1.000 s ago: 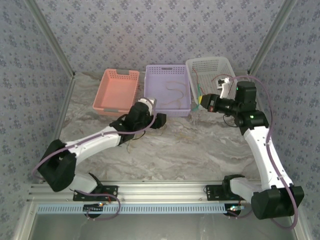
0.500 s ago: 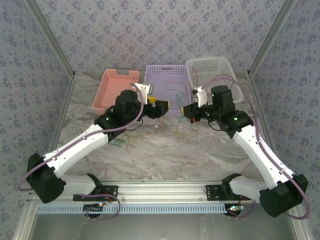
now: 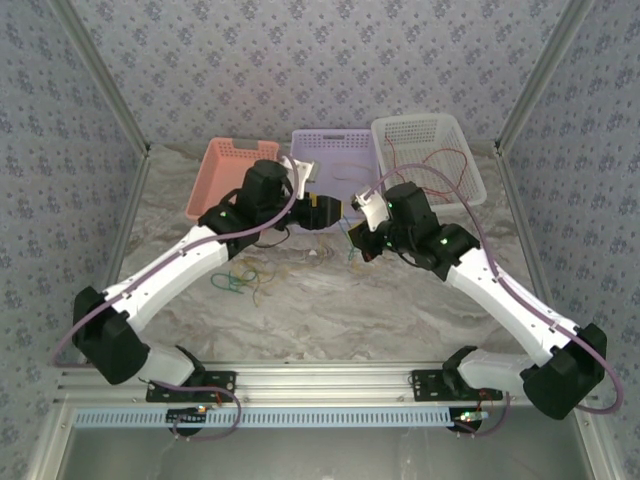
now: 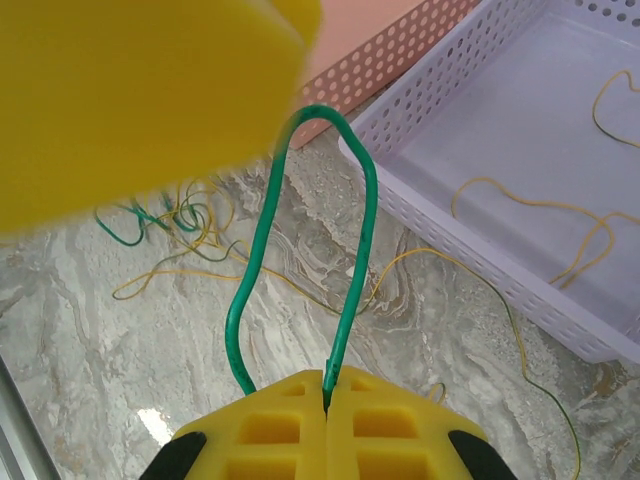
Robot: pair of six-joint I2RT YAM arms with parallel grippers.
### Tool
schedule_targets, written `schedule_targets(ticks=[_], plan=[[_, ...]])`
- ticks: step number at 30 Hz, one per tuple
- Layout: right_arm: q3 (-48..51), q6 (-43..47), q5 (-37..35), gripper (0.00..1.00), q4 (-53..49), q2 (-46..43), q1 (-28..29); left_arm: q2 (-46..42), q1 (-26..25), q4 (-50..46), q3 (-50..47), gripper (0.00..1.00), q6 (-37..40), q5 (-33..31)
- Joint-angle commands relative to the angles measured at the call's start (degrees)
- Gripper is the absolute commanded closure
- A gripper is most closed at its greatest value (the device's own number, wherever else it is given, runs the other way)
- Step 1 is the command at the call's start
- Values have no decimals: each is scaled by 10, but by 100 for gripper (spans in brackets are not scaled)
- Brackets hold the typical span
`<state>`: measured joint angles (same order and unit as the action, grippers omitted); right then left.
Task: Untangle the cables
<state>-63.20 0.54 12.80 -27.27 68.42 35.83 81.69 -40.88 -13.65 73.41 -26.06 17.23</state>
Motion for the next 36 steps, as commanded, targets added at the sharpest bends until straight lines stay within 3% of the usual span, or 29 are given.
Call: schedule_targets(ticks=[1, 4, 7, 12, 16, 18, 20, 23, 26, 29, 36], plan=[[-21, 16, -9, 100, -9, -3, 8, 14, 0, -18, 25, 38, 12, 22], [-19, 18, -4, 100, -10, -6, 11, 22, 0, -11, 25, 45, 12, 31], [-19, 20, -1, 100, -10, -7, 12, 28, 0, -1, 28, 60, 10, 46], [-19, 20, -4, 100, -9, -7, 12, 25, 0, 1, 25, 100, 11, 48], [-17, 11, 7, 97, -8, -10, 11, 1, 9, 44, -5, 100, -13, 29], [-9, -3, 23, 74, -6, -23, 4, -18, 23, 91, -35, 100, -43, 36], [13, -26, 56, 58, 11, -51, -12, -28, 36, 123, -53, 100, -67, 50], [65, -66, 122, 45, 54, -117, -51, -31, 51, 136, -61, 100, -81, 71], [107, -99, 166, 44, 90, -155, -90, -33, 58, 144, -66, 100, -92, 83], [144, -138, 220, 53, 143, -150, -118, -33, 61, 152, -67, 100, -99, 86], [164, -193, 251, 58, 236, -119, -112, -32, 61, 152, -65, 100, -103, 95]])
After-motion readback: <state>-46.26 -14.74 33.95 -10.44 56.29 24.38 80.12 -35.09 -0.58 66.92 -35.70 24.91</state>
